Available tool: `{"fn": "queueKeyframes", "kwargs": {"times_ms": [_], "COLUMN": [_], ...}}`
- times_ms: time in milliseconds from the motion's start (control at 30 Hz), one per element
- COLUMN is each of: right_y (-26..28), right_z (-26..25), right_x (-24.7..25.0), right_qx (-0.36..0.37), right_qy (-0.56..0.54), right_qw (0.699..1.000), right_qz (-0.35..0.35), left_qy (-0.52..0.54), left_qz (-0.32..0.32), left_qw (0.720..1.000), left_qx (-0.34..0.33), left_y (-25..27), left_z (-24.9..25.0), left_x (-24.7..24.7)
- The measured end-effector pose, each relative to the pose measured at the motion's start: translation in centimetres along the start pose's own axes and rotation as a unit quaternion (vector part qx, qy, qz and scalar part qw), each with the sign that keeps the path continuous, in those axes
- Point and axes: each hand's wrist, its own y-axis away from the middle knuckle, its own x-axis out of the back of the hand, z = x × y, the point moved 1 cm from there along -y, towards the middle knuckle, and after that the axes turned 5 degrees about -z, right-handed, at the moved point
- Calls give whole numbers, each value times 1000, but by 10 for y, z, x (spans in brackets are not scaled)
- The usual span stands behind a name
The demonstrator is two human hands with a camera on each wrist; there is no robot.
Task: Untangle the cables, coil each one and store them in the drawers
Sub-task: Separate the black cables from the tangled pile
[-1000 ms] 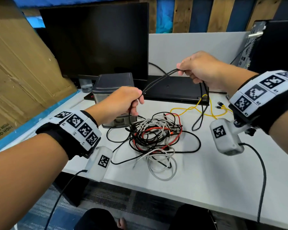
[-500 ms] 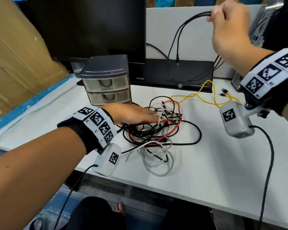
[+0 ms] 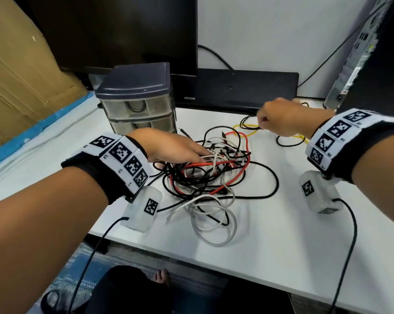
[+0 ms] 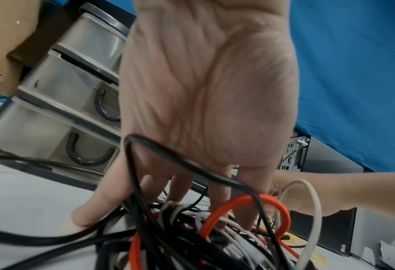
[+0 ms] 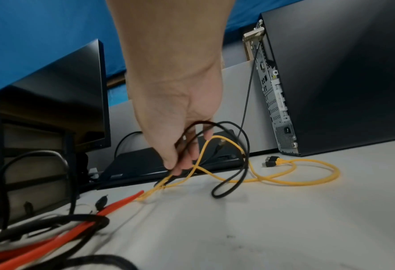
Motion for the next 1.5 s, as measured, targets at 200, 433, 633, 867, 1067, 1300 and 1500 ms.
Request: {"fn": "queueKeyframes", "kwargs": {"times_ms": [200,433,633,867,1067,1300,1500], "right_y": [3,27,51,63,75,79,72], "right_z": [4,-43,-96,-127,-137,-133,-123], "right_x": [-2,37,44,15,19,16,13], "right_qx": [-38,31,125,102,130,116,60], "right_qy": [106,0,-134,-150,-138,-218,-340], "right_qw": [994,996,983,976,969,960,932], "right_qz": [-14,88,-7,-124,-156,-135,-115], "left_qy": [13,13,39,35,-15,-46,-49], "left_qz": [-7,-7,-7,60,104,139,80], "left_qw": [1000,1000,999,997,992,987,995], "left_qx": [-7,-6,-17,-25,-74,-61,21], "left_y": [-1,-4,-2,12,39,58,53], "left_z": [-3,-7,-16,-28,-46,-63,-65], "left_x": [1,4,5,-2,-6,7,-1]}}
